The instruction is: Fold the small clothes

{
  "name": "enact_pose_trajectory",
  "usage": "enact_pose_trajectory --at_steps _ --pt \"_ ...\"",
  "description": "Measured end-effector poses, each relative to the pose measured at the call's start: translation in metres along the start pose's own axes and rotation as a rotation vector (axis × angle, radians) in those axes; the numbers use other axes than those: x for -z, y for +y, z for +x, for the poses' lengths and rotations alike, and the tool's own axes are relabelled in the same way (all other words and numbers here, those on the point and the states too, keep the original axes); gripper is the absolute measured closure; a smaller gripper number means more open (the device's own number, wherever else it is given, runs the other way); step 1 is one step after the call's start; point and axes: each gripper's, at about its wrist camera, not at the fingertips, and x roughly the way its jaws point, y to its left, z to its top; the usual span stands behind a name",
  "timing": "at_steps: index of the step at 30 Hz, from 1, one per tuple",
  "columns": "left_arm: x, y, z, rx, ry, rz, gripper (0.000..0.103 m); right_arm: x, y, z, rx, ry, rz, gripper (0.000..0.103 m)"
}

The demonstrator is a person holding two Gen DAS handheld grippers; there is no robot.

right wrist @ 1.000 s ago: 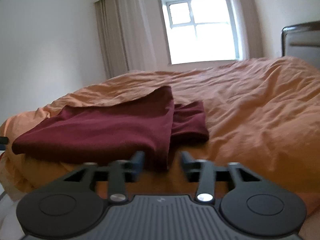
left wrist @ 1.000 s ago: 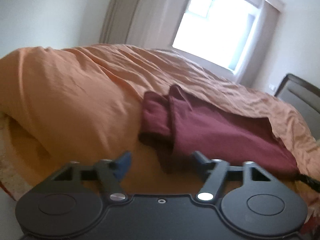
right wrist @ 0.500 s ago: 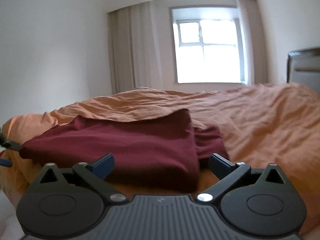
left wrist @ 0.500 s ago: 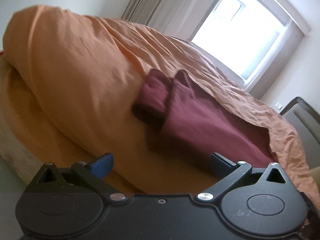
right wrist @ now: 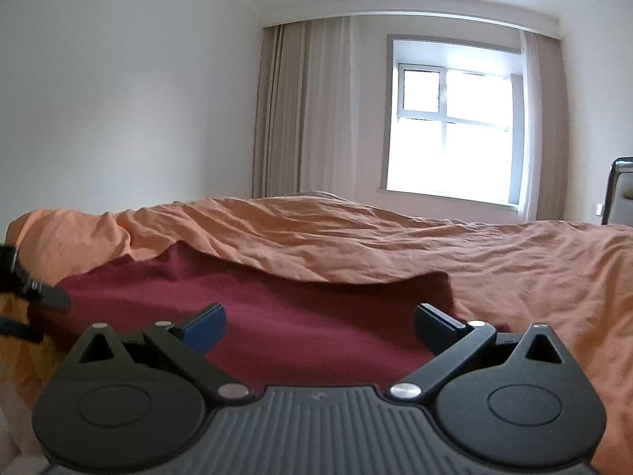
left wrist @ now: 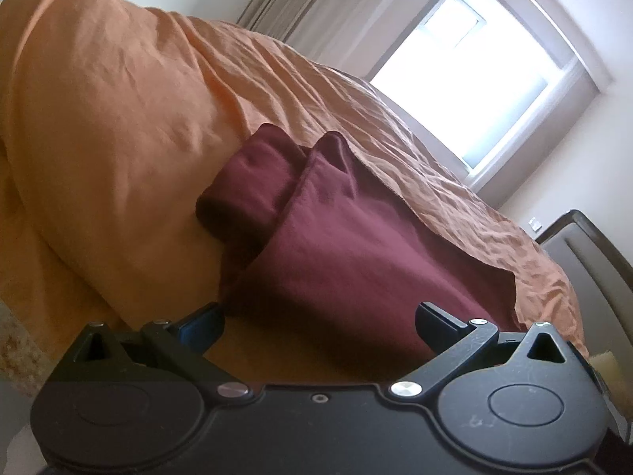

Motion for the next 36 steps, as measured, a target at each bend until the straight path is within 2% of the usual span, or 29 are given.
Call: enact_pose_trajectory --at_steps 3,6,9,12,16,19,22,28,33,36 --pt "-0.002 0.006 0.004 0.004 0.007 -0.022 0.001 0.000 0.010 0.021 -0.062 0.016 0.021 0.000" --pt "-0.002 0.010 0.006 0.007 0.003 -0.035 0.001 0.007 0.020 0.035 -0.070 0.036 0.002 0.000" --pt "0.001 0.015 0.003 0.010 -0.038 -0.070 0.001 0.019 0.028 0.049 -0.044 0.072 -0.027 0.000" --pt "0.005 0.017 -0.003 0.001 -0.098 -0.101 0.001 0.036 0.027 0.063 -0.060 0.118 -0.017 0.000" --pt "0.014 0.016 -0.007 0.015 -0.155 -0.120 0.001 0.058 0.019 0.064 -0.098 0.050 0.035 0.000" --pt "0.022 0.018 -0.003 0.013 -0.158 -0.159 0.001 0.072 0.017 0.060 -0.109 -0.011 0.040 0.000" --pt "0.028 0.018 0.004 0.008 -0.147 -0.187 0.001 0.073 0.017 0.060 -0.108 -0.014 0.038 0.000" --pt "0.029 0.012 0.005 0.002 -0.170 -0.168 0.001 0.072 0.016 0.062 -0.117 -0.012 0.049 0.000" --pt "0.028 0.008 0.006 0.026 -0.186 -0.127 0.001 0.071 0.014 0.060 -0.115 -0.014 0.050 0.000" --pt "0.023 0.008 0.011 0.029 -0.192 -0.145 0.001 0.072 0.013 0.060 -0.115 -0.015 0.050 0.000"
